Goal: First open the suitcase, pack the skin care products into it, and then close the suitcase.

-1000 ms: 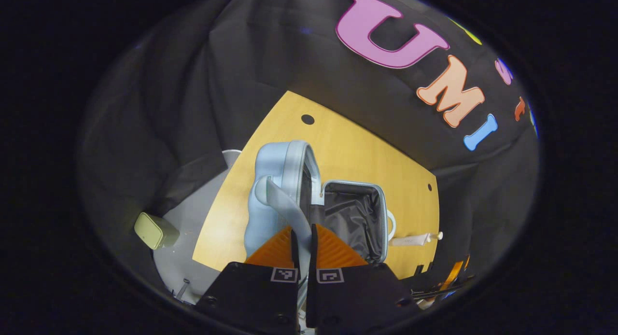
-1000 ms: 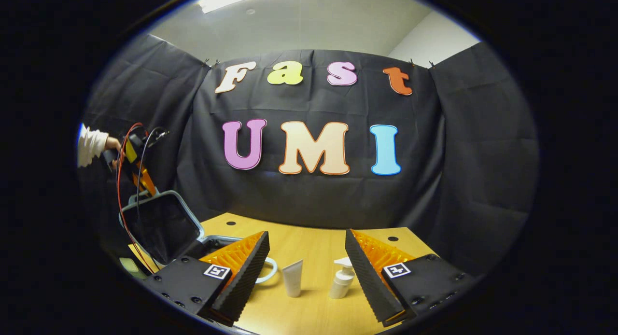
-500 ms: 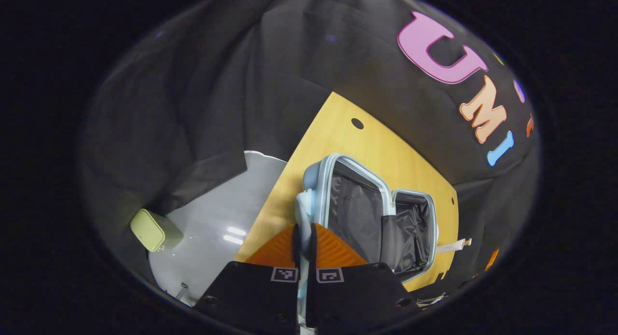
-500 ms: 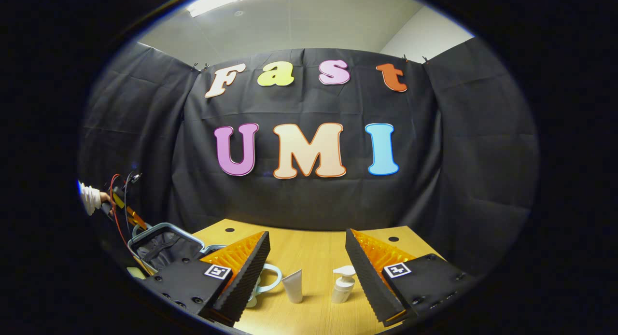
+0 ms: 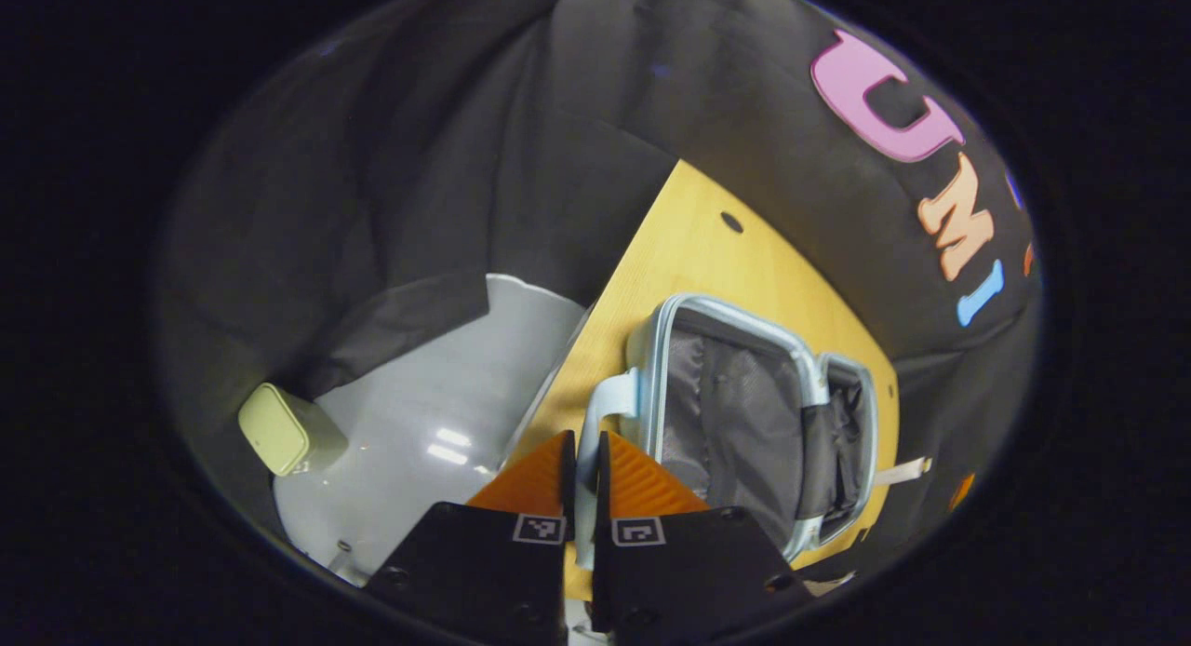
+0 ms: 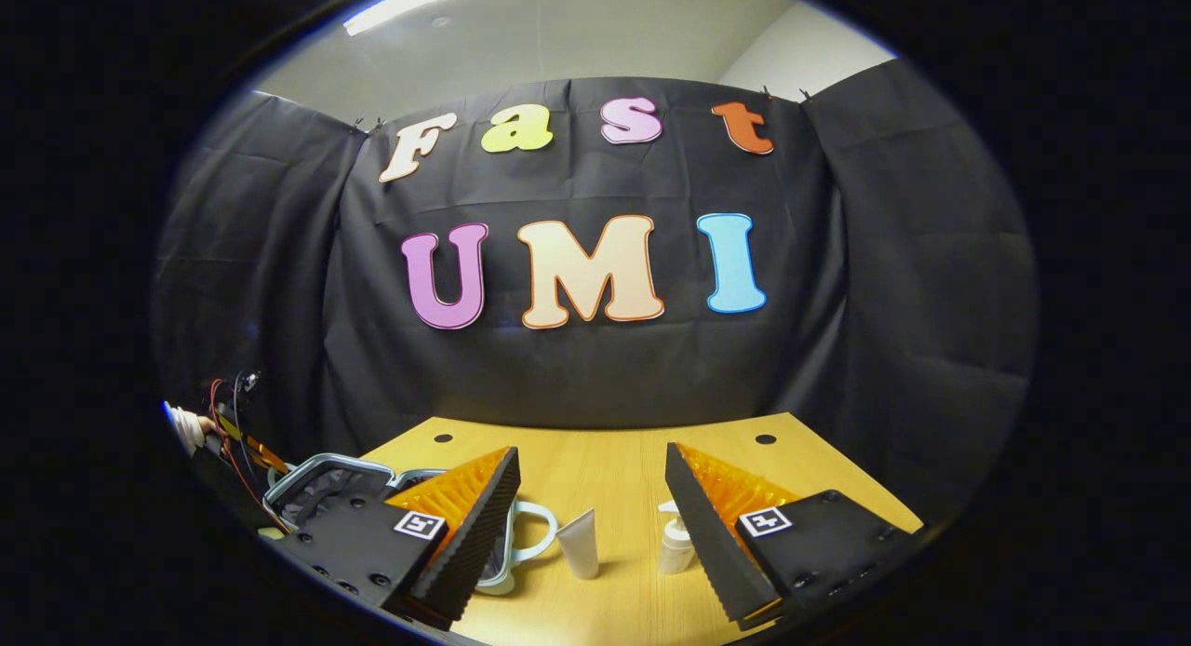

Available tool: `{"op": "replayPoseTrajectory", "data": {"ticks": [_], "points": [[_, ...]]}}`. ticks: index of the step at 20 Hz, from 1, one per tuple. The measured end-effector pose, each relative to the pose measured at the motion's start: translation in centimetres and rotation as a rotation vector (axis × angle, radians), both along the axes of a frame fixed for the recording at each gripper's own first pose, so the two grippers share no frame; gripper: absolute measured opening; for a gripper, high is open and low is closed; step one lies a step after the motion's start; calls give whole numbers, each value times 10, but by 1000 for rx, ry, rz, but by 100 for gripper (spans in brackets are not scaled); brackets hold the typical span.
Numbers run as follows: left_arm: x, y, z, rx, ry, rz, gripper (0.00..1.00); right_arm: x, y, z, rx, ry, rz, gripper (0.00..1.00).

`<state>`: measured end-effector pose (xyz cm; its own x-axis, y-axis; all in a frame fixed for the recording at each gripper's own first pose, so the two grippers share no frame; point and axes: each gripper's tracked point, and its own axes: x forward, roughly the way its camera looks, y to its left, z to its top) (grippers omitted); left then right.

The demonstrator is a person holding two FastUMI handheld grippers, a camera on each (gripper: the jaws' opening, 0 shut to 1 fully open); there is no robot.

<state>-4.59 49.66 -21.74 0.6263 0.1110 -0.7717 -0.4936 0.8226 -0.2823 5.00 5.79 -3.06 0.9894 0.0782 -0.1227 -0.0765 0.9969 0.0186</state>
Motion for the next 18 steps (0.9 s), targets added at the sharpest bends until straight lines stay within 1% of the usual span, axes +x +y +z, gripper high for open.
{"op": "replayPoseTrajectory", "data": {"ticks": [1, 2, 3, 5, 7, 8, 9, 10, 12, 15, 18], "points": [[0, 4, -5, 11, 17, 0, 5, 1, -3, 0, -4, -1, -3, 98], [1, 3, -2, 8, 16, 2, 11, 1, -7, -1, -5, -2, -9, 98], [0, 0, 3, 18, 11, 0, 8, 1, -10, -3, -4, 2, -14, 98], [0, 6, 11, 83, 15, -5, 39, 2, -16, -7, 3, 13, -19, 98], [-1, 3, 32, 157, 8, -23, 69, 4, -22, -9, 1, 15, -23, 98], [2, 2, 45, 217, -6, -27, 88, 4, -26, -11, -3, 16, -24, 98], [4, -1, 59, 278, -25, -36, 89, 6, -30, -12, -3, 17, -26, 98], [8, -9, 76, 338, -59, -50, 94, 8, -35, -15, 3, 23, -29, 98], [15, -40, 112, 441, -142, -94, 95, 11, -42, -17, 22, 28, -30, 98], [24, -114, 165, 541, -265, -198, 95, 15, -54, -22, 19, 29, -25, 98], [39, -207, 203, 612, -403, -304, 94, 17, -66, -33, 19, 42, -8, 98]]}}
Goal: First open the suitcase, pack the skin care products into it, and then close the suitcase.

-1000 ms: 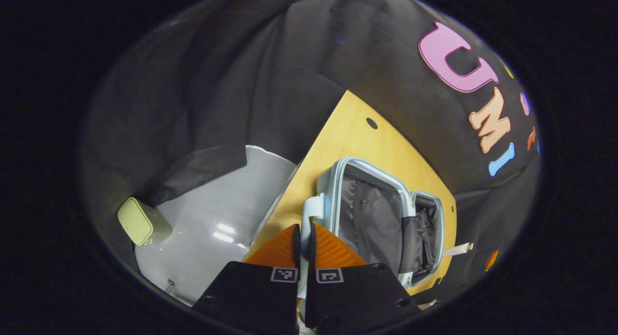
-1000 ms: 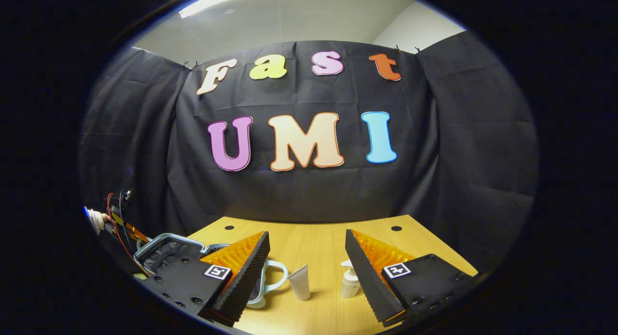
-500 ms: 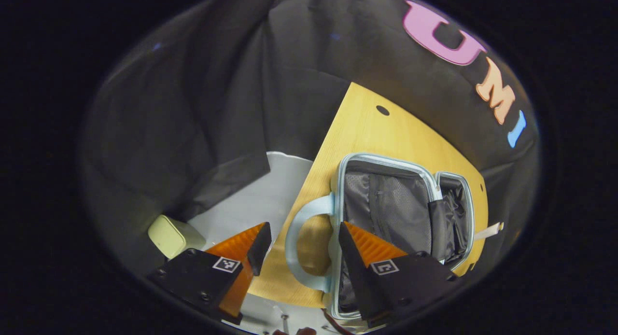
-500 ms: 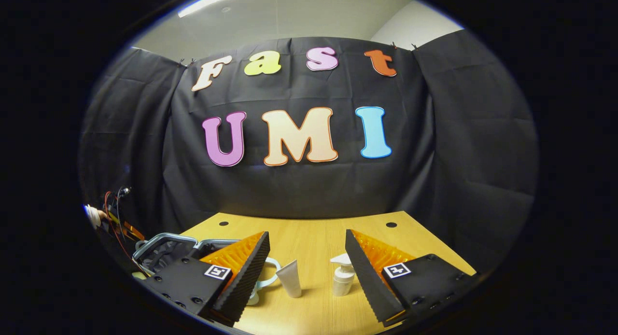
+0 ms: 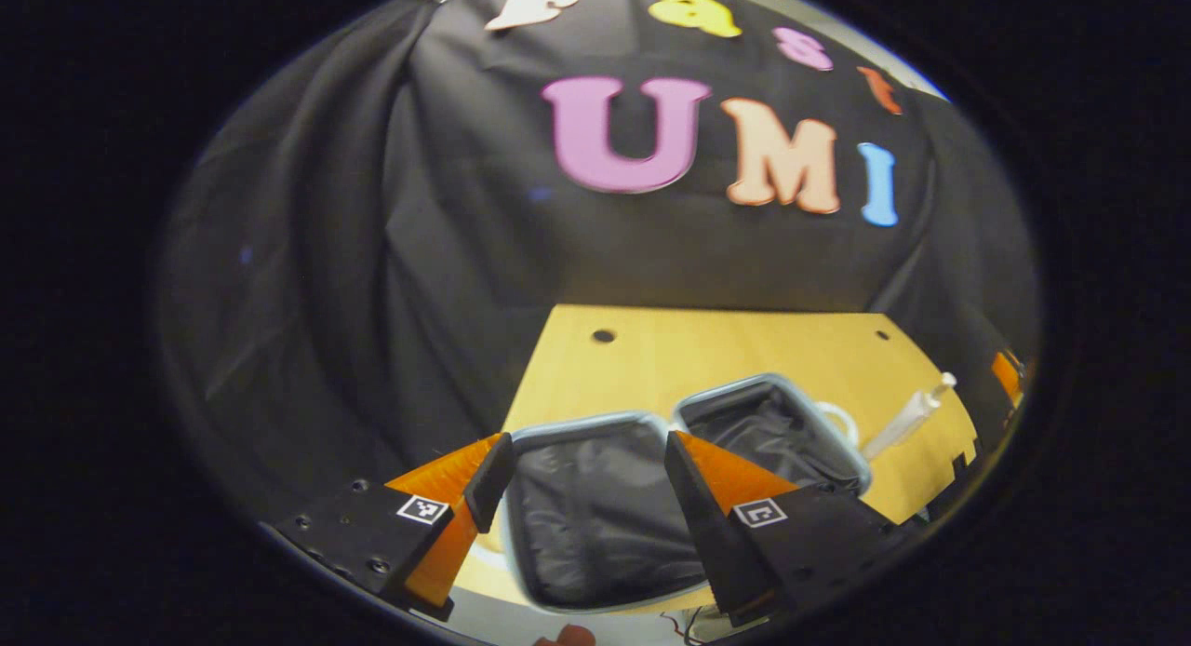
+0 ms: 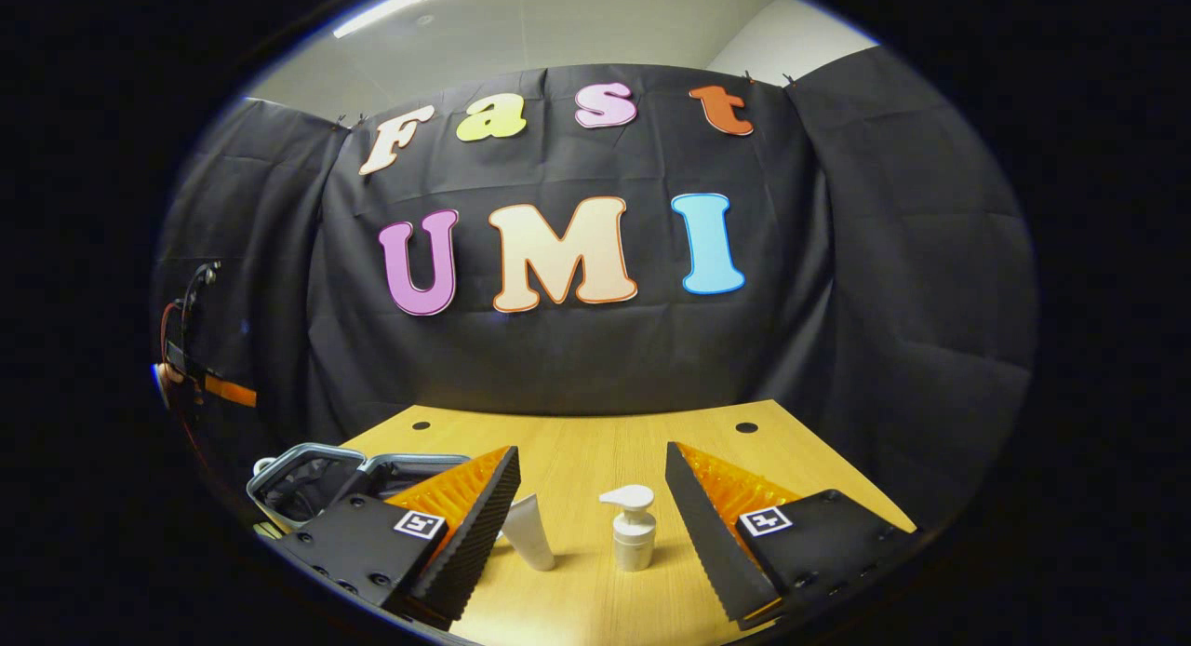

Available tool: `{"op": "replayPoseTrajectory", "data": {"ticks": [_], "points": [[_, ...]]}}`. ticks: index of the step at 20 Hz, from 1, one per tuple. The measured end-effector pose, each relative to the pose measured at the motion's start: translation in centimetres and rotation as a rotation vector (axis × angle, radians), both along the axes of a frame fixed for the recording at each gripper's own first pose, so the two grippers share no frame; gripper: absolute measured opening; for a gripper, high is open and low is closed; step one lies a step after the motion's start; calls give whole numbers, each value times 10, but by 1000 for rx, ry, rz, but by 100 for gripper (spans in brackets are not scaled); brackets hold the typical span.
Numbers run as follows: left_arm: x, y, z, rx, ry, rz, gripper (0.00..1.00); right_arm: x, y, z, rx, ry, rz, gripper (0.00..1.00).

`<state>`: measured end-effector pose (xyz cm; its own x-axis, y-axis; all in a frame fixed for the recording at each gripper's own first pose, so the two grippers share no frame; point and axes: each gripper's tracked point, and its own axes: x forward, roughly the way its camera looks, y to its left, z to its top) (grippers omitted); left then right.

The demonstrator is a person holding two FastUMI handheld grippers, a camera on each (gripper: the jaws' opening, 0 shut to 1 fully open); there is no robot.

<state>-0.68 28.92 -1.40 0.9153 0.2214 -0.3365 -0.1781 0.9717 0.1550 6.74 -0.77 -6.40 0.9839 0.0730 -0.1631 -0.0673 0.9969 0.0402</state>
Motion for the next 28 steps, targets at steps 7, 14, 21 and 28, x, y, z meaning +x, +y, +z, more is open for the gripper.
{"op": "replayPoseTrajectory", "data": {"ticks": [7, 14, 21, 28], "points": [[56, -234, -25, -128, -141, -279, 96, 9, -24, -49, 2, 78, 63, 99], [111, -354, -91, -206, -184, -348, 96, 34, -29, -102, -9, 116, 166, 100], [155, -376, -186, -216, -118, -218, 95, 58, -22, -151, 8, 142, 240, 98], [179, -367, -249, -270, -49, -127, 78, 66, -25, -189, -7, 204, 281, 98]]}}
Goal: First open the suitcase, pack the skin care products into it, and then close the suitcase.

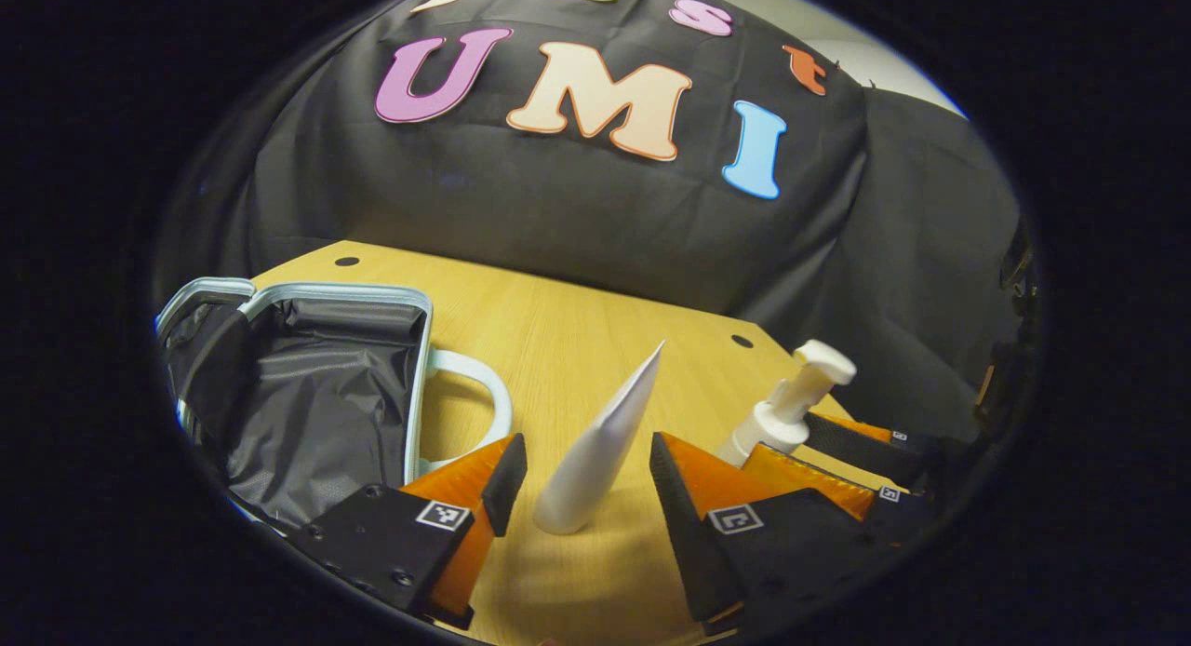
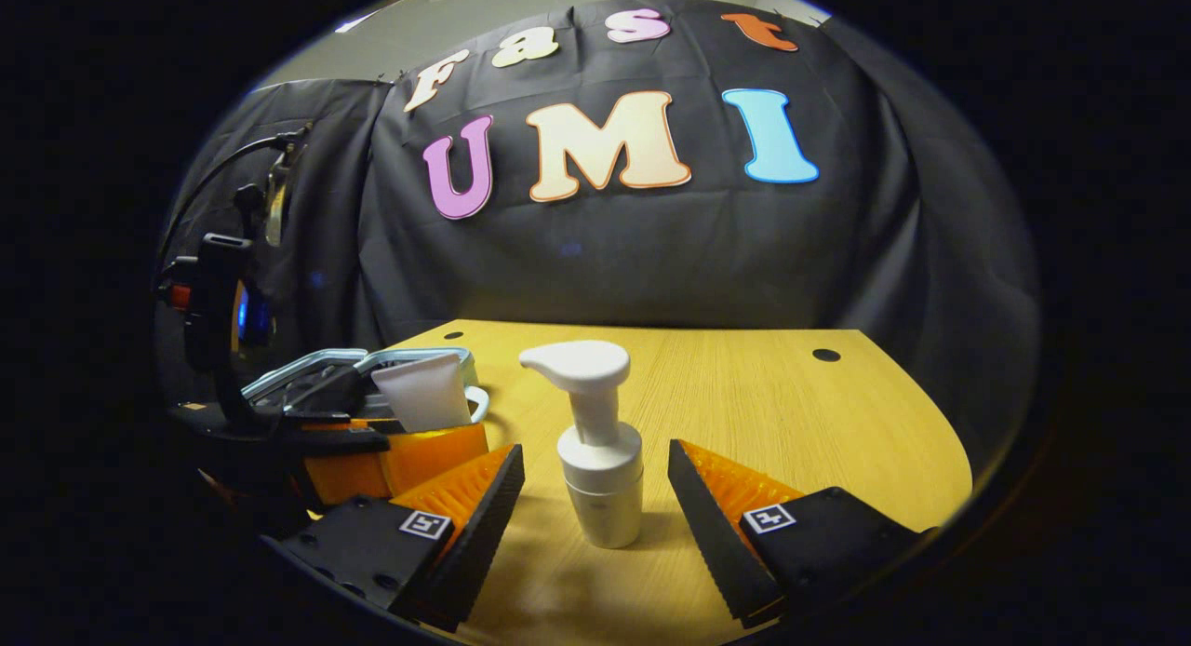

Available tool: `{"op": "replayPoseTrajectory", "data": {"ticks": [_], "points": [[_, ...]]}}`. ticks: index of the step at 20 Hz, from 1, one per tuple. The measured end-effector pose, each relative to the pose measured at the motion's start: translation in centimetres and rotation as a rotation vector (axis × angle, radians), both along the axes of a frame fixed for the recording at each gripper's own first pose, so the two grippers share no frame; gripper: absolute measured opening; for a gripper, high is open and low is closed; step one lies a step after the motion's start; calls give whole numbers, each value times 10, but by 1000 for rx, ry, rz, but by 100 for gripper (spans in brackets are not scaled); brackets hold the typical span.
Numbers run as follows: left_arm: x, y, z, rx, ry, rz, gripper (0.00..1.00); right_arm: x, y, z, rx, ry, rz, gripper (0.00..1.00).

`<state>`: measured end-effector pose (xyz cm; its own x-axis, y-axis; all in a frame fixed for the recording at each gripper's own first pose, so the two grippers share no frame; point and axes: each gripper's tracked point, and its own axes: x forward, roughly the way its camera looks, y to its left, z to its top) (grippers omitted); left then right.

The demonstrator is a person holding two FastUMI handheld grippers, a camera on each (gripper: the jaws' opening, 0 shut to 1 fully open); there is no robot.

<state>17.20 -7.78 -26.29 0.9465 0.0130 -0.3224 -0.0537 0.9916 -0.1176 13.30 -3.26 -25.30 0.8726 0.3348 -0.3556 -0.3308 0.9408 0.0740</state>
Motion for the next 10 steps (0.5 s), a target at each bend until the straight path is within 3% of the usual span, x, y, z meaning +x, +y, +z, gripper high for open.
{"op": "replayPoseTrajectory", "data": {"ticks": [4, 5, 6, 8, 10], "points": [[8, 1, -15, 2, 30, -6, 59, 6, 5, -16, 0, 31, 24, 98], [9, 5, -15, 17, 29, 11, 59, 7, 6, -18, -1, 34, 30, 96], [8, 5, -14, 34, 22, 19, 45, 7, 7, -20, -3, 34, 36, 96], [11, 8, -13, 44, 18, 13, 33, 9, 10, -24, -11, 39, 45, 98], [11, 8, -15, 36, 27, 14, 26, 10, 11, -28, -15, 46, 48, 98]]}}
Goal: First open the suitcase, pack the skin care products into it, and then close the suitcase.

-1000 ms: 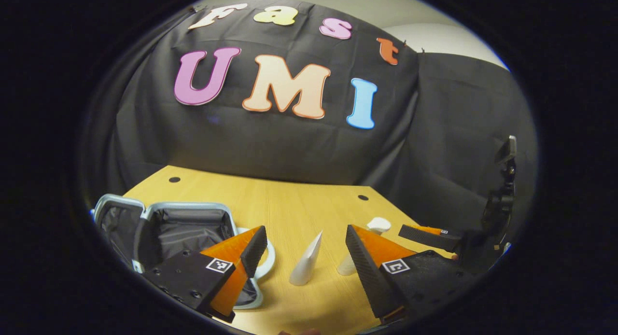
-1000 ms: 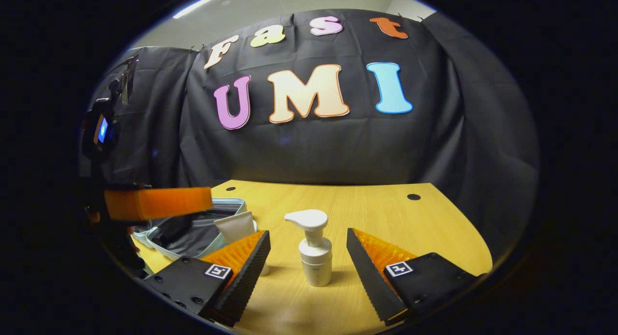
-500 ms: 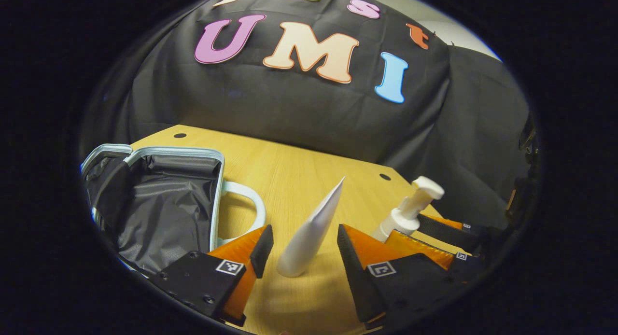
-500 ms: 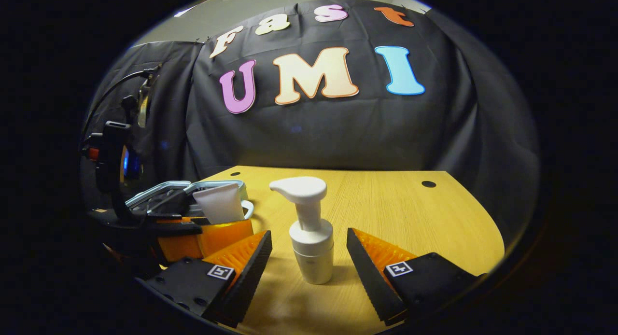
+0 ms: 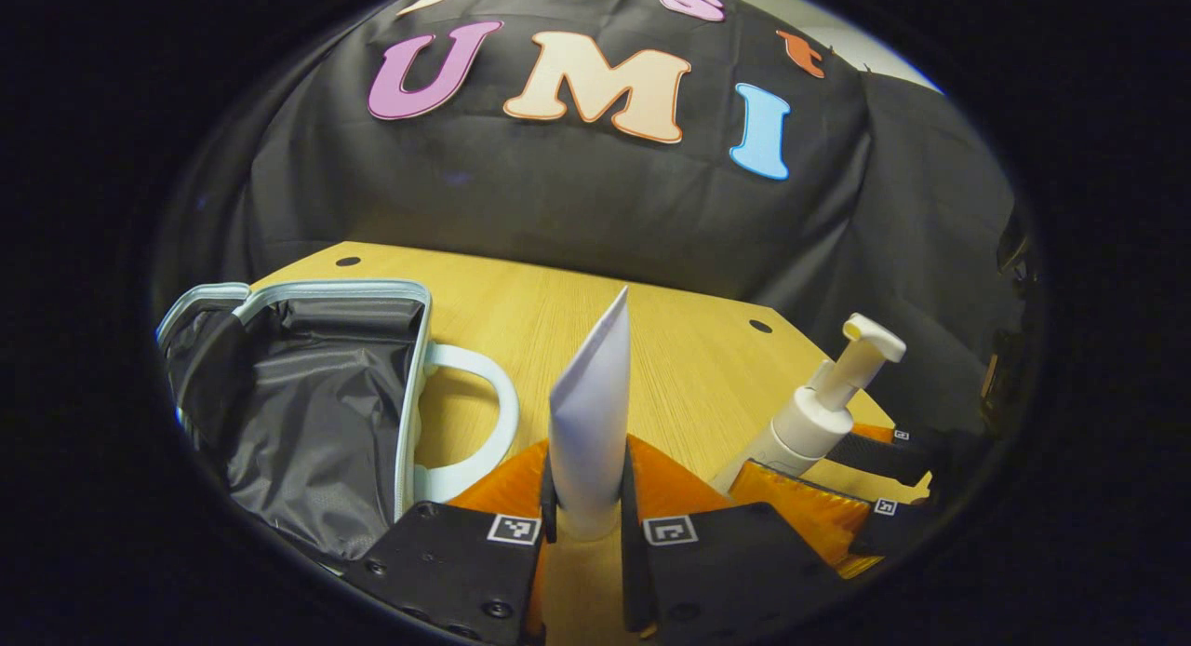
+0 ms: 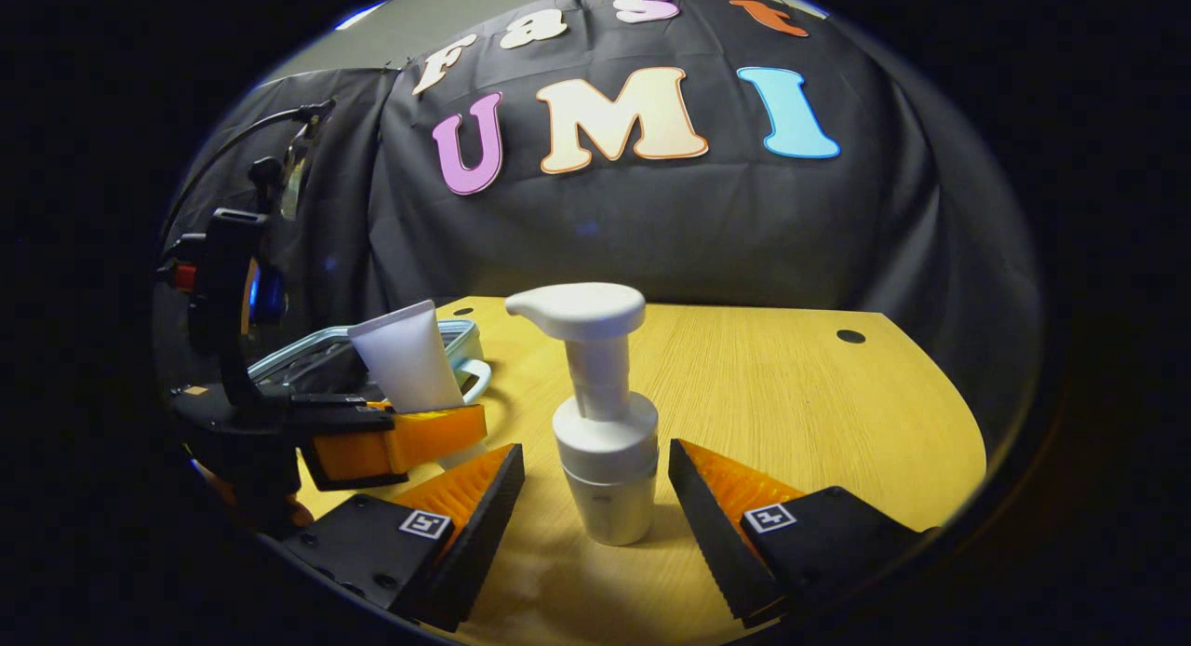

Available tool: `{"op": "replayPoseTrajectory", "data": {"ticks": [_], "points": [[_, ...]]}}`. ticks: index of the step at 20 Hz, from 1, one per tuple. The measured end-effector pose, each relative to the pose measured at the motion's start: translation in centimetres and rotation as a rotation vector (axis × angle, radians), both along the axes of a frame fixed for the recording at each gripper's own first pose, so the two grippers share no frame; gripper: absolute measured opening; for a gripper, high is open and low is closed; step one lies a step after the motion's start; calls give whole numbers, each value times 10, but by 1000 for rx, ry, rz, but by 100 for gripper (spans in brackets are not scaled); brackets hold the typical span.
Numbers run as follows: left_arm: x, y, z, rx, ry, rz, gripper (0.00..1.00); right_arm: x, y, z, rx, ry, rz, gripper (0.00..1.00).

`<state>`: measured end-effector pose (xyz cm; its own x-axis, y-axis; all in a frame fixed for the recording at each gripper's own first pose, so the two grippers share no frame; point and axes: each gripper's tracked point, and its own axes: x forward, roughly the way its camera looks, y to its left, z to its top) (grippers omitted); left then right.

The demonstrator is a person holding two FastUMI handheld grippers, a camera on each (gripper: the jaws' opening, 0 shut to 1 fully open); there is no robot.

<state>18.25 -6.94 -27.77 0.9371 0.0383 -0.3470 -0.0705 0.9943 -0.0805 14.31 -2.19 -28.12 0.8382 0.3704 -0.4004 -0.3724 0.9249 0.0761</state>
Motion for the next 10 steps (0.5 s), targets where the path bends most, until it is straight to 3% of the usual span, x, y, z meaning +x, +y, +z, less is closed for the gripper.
{"op": "replayPoseTrajectory", "data": {"ticks": [5, 6, 8, 10], "points": [[-18, -4, 36, -28, 22, -23, 23, 7, 0, -6, 18, 24, -19, 96], [-23, -5, 49, -33, 25, -37, 23, 8, -1, -8, 22, 27, -29, 92], [-34, 0, 71, -41, 44, -52, 23, 11, -2, -7, 23, 19, -48, 71], [-46, 14, 98, -58, 46, -40, 23, 12, -2, -8, 15, 13, -50, 65]]}}
